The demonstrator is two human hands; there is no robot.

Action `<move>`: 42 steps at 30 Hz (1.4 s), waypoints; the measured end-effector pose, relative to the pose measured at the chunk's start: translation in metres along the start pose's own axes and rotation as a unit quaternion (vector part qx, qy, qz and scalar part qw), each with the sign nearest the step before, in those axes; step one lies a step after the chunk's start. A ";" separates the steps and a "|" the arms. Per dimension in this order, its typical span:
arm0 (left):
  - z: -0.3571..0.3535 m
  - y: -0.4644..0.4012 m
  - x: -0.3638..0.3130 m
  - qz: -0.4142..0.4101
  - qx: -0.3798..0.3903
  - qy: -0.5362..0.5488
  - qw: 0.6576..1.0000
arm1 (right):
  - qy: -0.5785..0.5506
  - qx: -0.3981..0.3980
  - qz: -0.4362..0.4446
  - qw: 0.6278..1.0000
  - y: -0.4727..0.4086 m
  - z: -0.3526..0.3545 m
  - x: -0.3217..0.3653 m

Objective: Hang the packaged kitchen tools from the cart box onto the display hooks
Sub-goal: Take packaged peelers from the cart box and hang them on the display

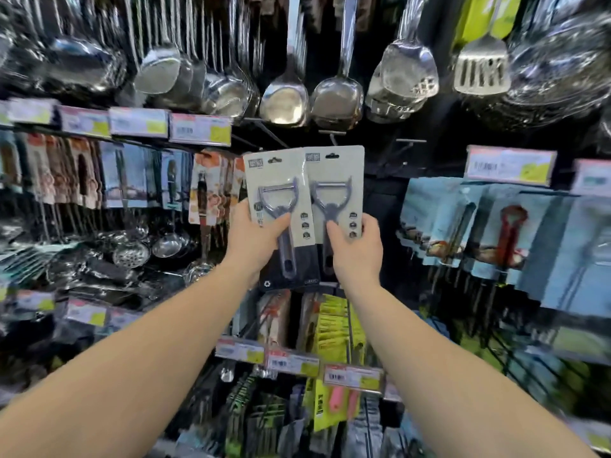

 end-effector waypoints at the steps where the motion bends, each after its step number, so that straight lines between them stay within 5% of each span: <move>1: 0.001 -0.001 -0.001 -0.001 0.000 0.001 1.000 | 0.000 -0.004 0.001 1.000 0.000 -0.001 0.002; 8: -0.001 -0.002 -0.002 0.006 0.018 0.026 0.999 | 0.060 0.007 -0.031 0.998 -0.007 -0.002 -0.003; 12: -0.008 -0.004 -0.005 -0.009 0.037 0.017 0.999 | 0.251 -0.057 0.018 0.966 -0.004 0.005 0.003; 17: -0.030 -0.003 -0.017 -0.030 0.079 -0.006 0.996 | 0.062 0.069 0.070 0.993 0.019 -0.012 0.004; 20: -0.044 -0.004 -0.019 -0.032 0.100 -0.010 0.994 | 0.051 0.056 0.075 0.994 0.017 -0.007 0.003; 36: -0.061 -0.007 -0.007 0.038 0.125 -0.041 0.991 | 0.059 0.023 0.030 0.998 0.008 0.004 -0.011; 42: -0.058 -0.012 0.010 0.055 0.076 -0.162 0.982 | 0.182 -0.018 -0.027 0.983 -0.014 0.004 -0.025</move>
Point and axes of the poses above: each hand's wrist, its own y-axis away from the middle knuckle, its own z-axis out of the back of the hand, x = y × z, the point moved 5 cm from there along -y, towards the middle knuckle
